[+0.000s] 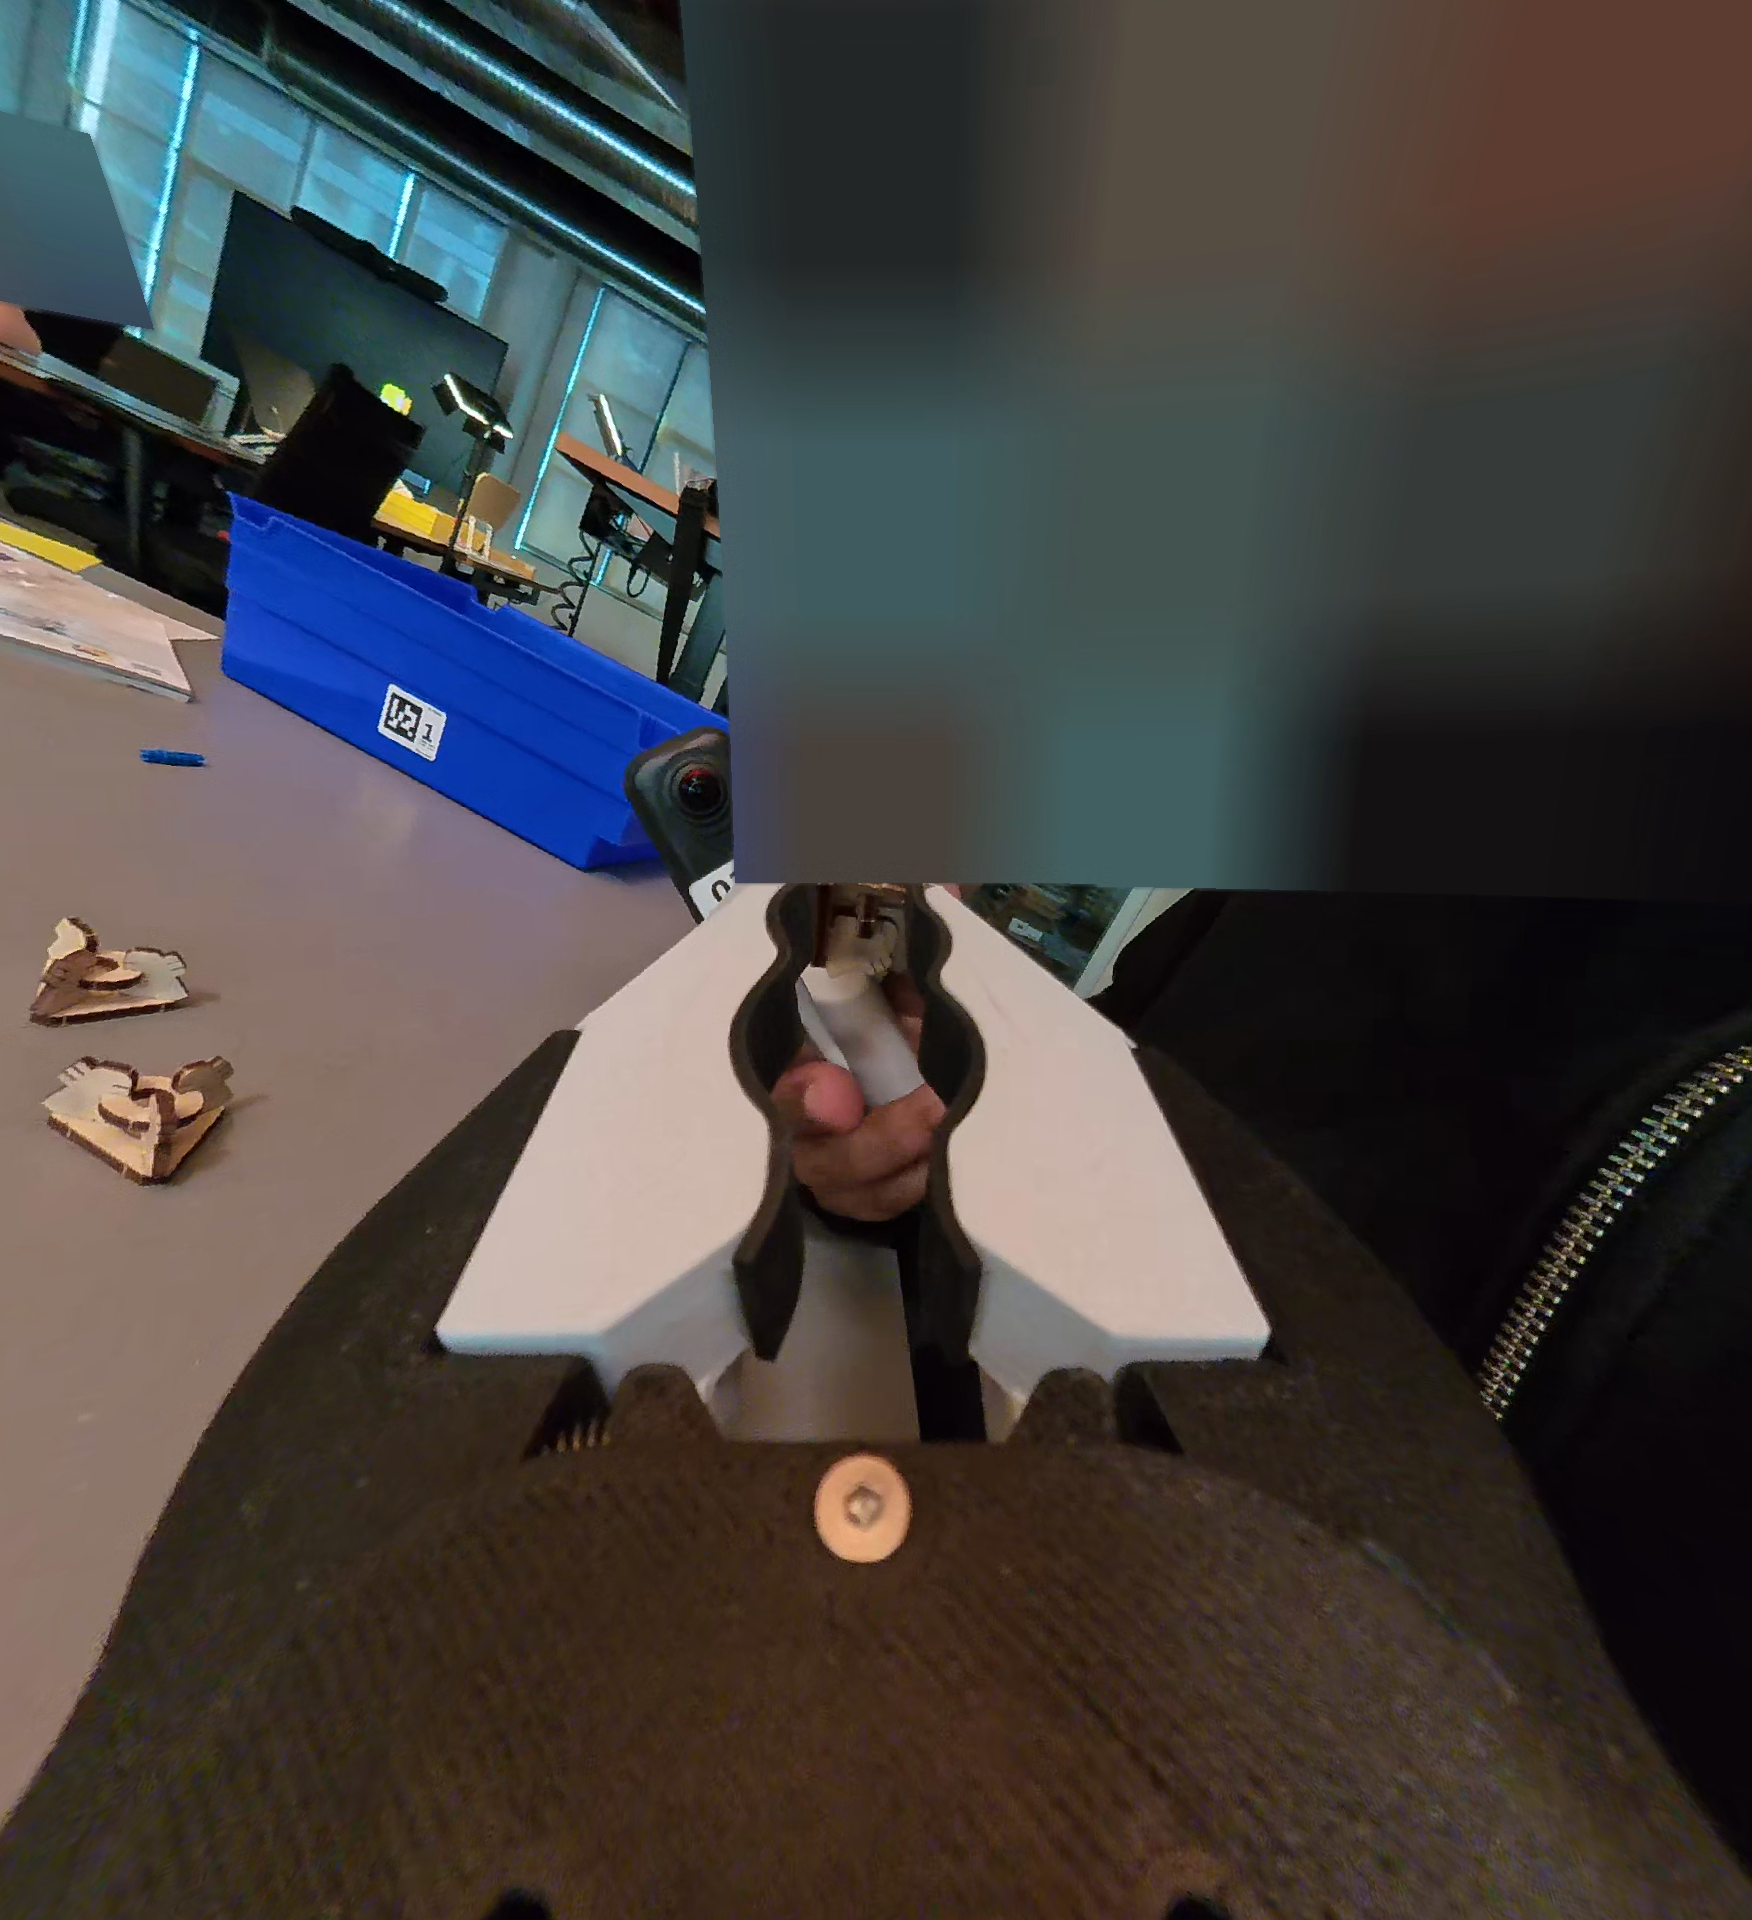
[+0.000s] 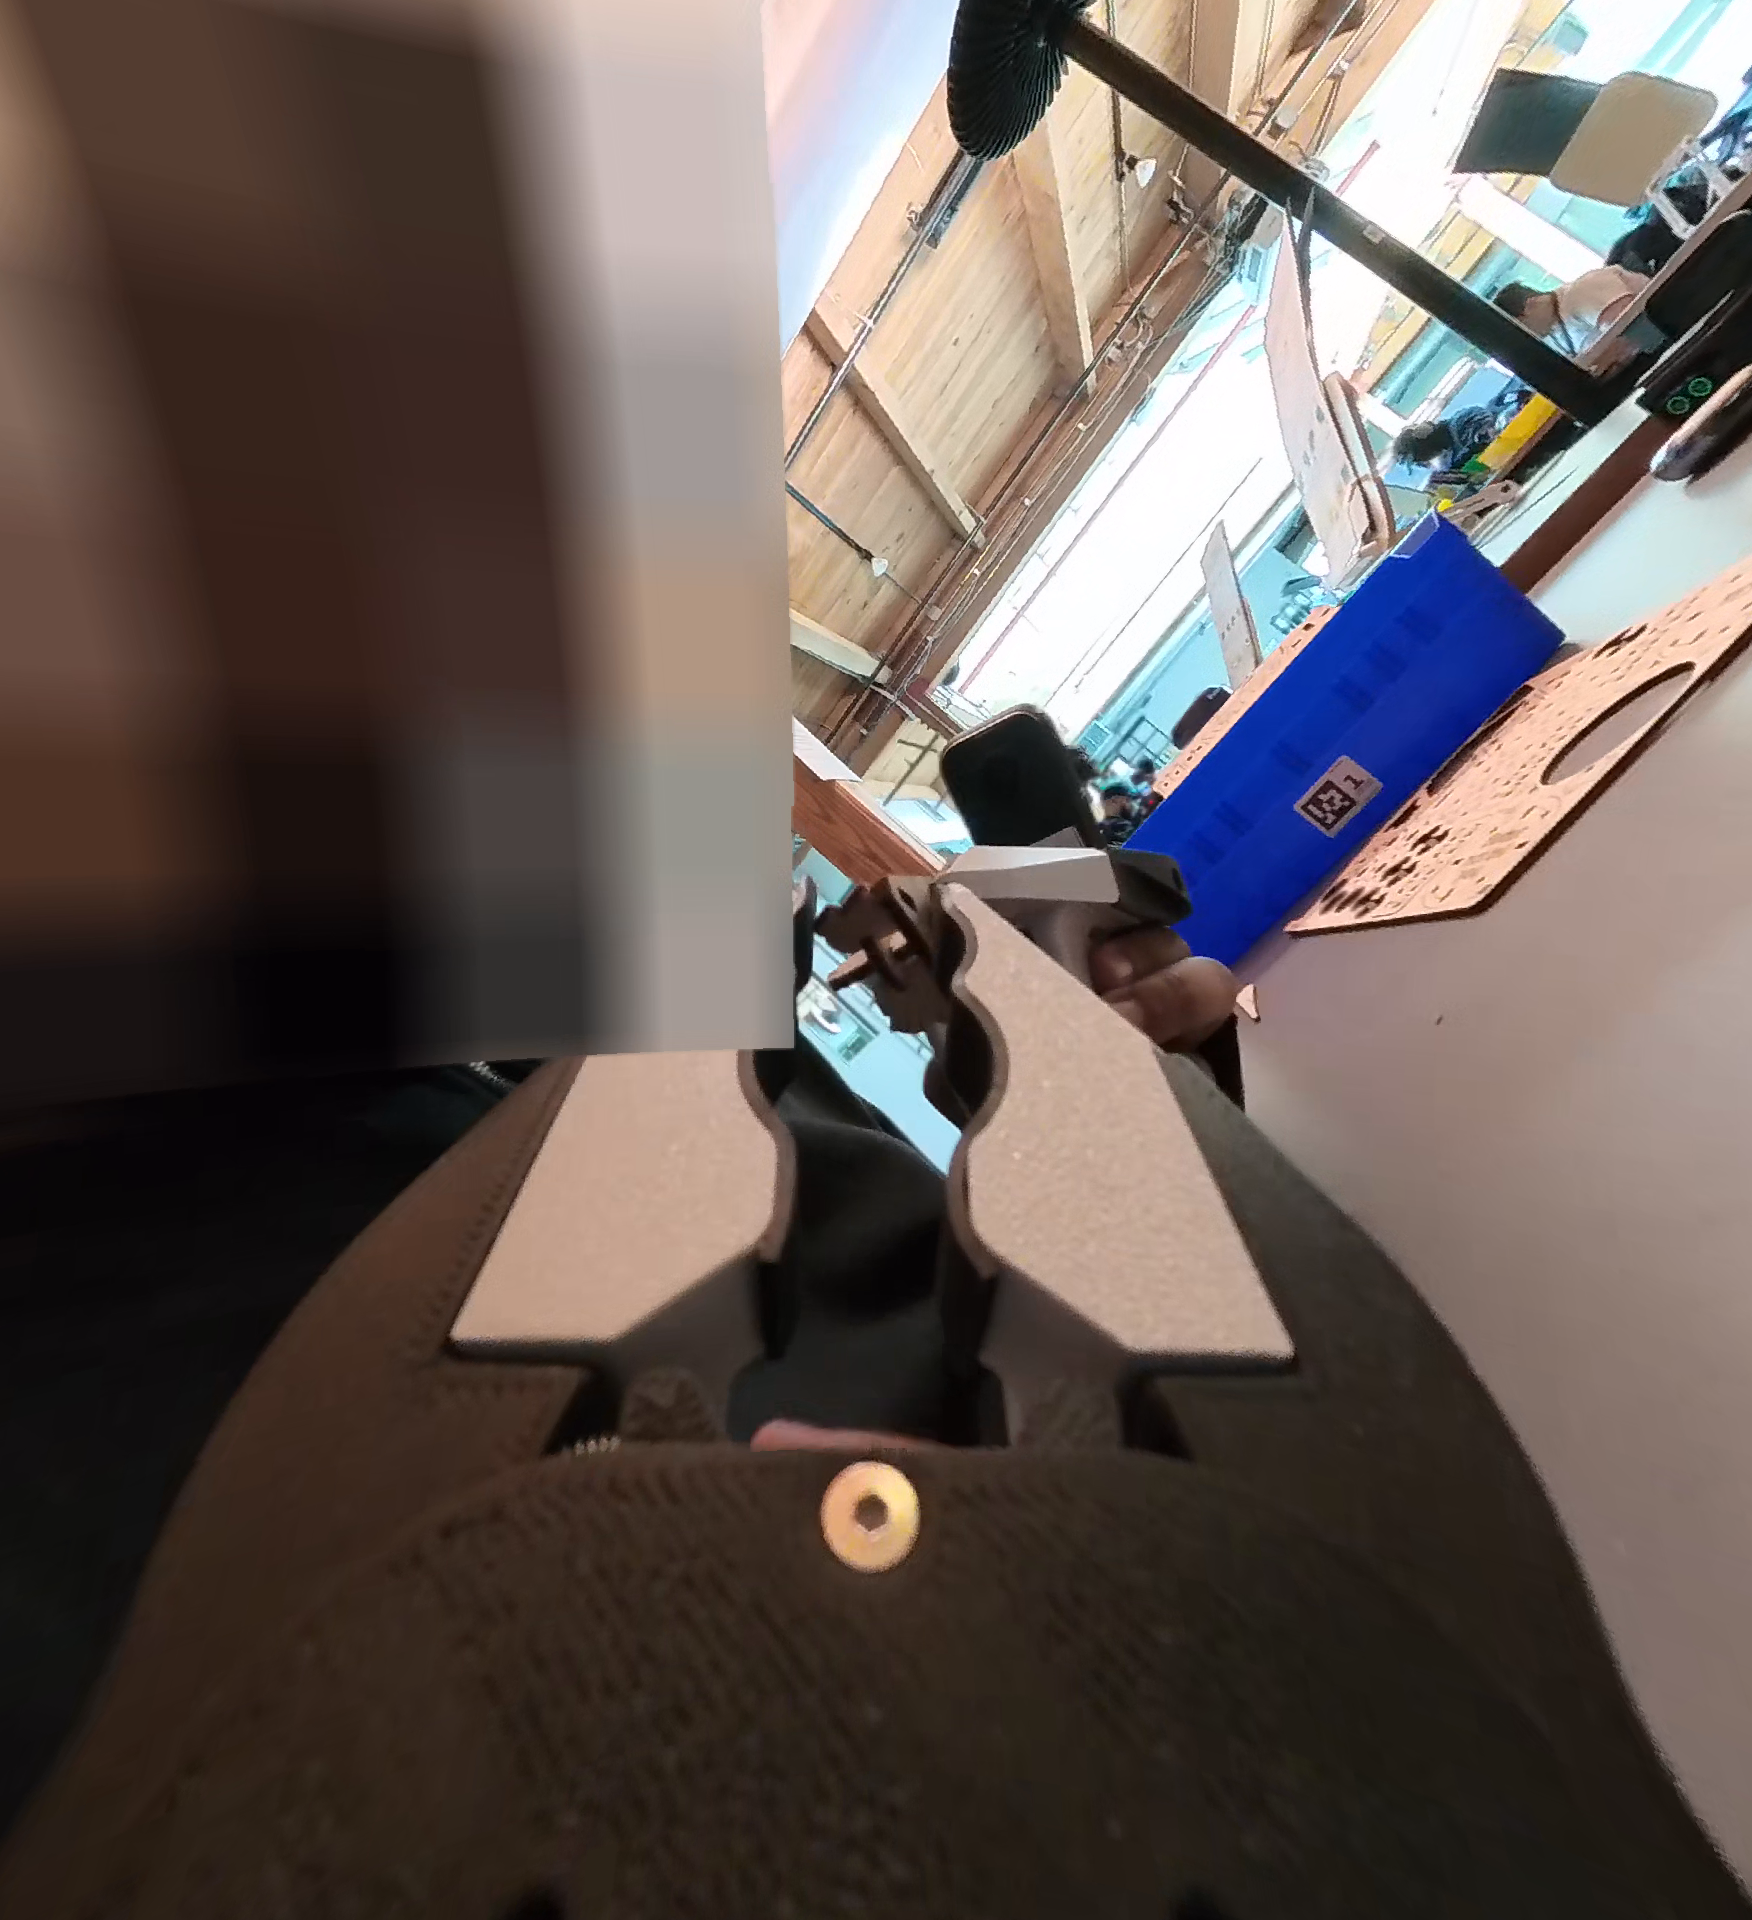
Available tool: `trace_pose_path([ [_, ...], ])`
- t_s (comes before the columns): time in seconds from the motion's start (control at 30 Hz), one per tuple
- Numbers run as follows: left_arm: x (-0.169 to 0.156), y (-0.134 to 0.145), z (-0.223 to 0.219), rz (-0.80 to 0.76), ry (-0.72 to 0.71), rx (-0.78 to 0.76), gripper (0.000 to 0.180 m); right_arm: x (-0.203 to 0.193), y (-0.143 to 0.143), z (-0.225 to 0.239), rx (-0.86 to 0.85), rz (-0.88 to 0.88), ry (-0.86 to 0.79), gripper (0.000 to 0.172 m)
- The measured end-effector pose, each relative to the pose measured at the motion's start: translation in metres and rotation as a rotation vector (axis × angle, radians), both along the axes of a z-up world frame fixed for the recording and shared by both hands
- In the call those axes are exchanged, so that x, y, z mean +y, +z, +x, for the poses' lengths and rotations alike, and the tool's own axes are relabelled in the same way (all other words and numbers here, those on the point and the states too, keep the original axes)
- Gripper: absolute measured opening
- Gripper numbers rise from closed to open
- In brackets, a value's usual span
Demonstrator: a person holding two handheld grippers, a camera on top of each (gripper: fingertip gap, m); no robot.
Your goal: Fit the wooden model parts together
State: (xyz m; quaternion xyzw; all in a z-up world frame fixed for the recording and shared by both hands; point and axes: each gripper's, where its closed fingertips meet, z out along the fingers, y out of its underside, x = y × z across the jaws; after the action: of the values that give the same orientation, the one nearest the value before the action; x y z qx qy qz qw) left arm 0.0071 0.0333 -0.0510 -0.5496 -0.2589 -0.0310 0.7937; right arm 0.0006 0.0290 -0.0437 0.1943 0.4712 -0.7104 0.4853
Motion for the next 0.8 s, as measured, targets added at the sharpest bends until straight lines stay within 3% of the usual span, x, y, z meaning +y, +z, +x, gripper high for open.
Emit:
trace_pose_path([
  [0.03,0.0002,-0.0003,-0.0004,-0.003,0.005,0.002,0.016,0.0000,-0.0001,-0.0004,-0.006,-0.001,0.001,0.020],
  [0.8,-0.0001,-0.0032,-0.0032,-0.030,0.054,-0.006,0.017,-0.0024,-0.0026,-0.0019,0.097,0.041,-0.053,0.019],
])
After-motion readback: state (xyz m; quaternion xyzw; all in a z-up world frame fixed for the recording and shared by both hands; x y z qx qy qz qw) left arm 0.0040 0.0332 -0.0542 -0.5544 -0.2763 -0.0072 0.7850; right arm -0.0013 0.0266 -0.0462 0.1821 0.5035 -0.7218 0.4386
